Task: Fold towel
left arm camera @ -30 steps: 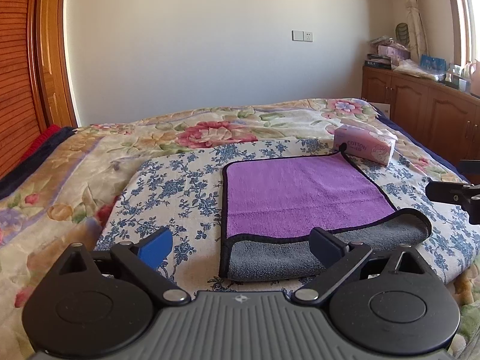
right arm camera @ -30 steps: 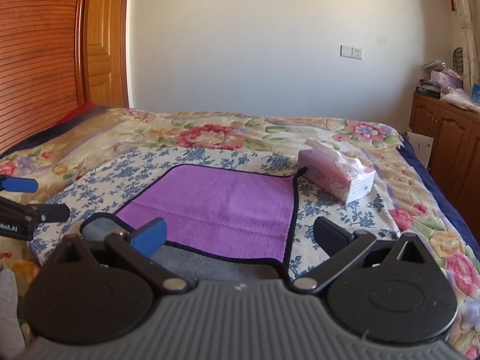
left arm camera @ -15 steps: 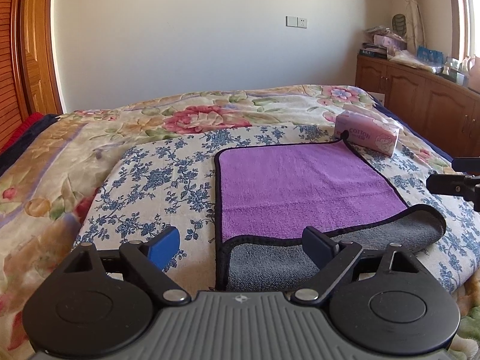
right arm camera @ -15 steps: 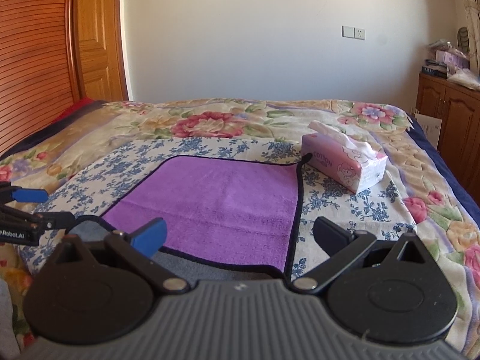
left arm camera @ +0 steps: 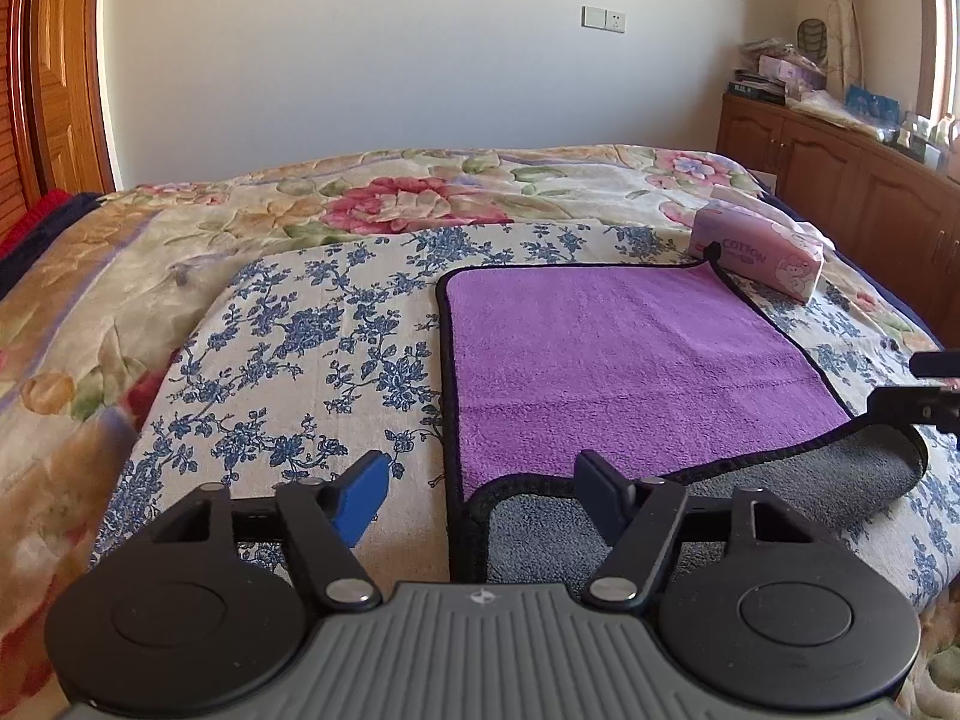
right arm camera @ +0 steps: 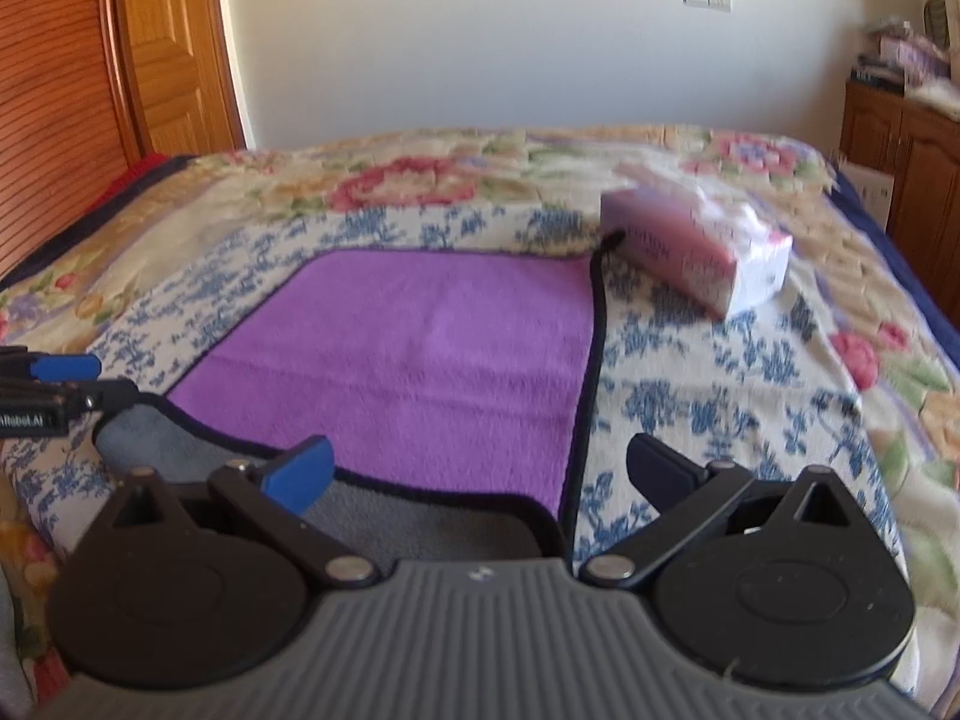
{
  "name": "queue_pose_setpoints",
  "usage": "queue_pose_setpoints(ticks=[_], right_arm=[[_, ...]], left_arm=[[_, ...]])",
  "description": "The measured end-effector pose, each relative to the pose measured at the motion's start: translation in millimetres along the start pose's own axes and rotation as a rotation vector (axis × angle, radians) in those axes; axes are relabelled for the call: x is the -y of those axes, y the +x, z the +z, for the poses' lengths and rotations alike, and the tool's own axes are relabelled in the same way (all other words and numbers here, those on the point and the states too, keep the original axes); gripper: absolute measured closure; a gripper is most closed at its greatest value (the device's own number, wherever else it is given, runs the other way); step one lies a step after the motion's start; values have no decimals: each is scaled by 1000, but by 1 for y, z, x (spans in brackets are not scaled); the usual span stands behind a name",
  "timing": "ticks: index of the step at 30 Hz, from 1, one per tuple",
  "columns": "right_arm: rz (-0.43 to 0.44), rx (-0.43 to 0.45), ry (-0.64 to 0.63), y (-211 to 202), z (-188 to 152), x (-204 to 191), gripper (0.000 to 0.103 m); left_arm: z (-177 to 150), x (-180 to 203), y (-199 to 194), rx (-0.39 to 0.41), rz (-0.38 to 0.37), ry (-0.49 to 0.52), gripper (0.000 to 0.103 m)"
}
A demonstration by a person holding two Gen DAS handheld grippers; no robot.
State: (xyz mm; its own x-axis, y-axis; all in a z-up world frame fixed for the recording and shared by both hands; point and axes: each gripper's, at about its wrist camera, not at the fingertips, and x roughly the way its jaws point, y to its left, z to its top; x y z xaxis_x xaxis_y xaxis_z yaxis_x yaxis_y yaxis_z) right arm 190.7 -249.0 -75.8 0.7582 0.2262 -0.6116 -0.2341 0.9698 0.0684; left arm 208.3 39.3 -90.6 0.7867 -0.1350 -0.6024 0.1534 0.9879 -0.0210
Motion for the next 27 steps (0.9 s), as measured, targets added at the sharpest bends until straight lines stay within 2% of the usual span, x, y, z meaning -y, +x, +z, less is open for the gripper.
queue_pose_setpoints(ticks=[9,13,14,15,17,25,27], right_arm=[[0,-83,8,11,-5,6,0],[4,-106,9,13,-6,7,1],[5,-108,10,13,-6,7,2],[7,-112,14,14,-6,8,10],[16,-128,31,16,-6,12,18],[19,-167,72,18,-7,20,32],[20,-175,75,19,-7,21,39]], left_arm=[[-2,-9,15,-74,-32,-44,56],[-4,-9,17,-98,-41,-51,58],[-5,-9,18,-103,-42,-53,61],[-5,-9,18,-107,-44,-55,61],[-6,-10,19,-117,-49,-60,62],[-8,-10,20,-132,-65,-74,71],[-8,-9,19,-131,-69,-72,74]])
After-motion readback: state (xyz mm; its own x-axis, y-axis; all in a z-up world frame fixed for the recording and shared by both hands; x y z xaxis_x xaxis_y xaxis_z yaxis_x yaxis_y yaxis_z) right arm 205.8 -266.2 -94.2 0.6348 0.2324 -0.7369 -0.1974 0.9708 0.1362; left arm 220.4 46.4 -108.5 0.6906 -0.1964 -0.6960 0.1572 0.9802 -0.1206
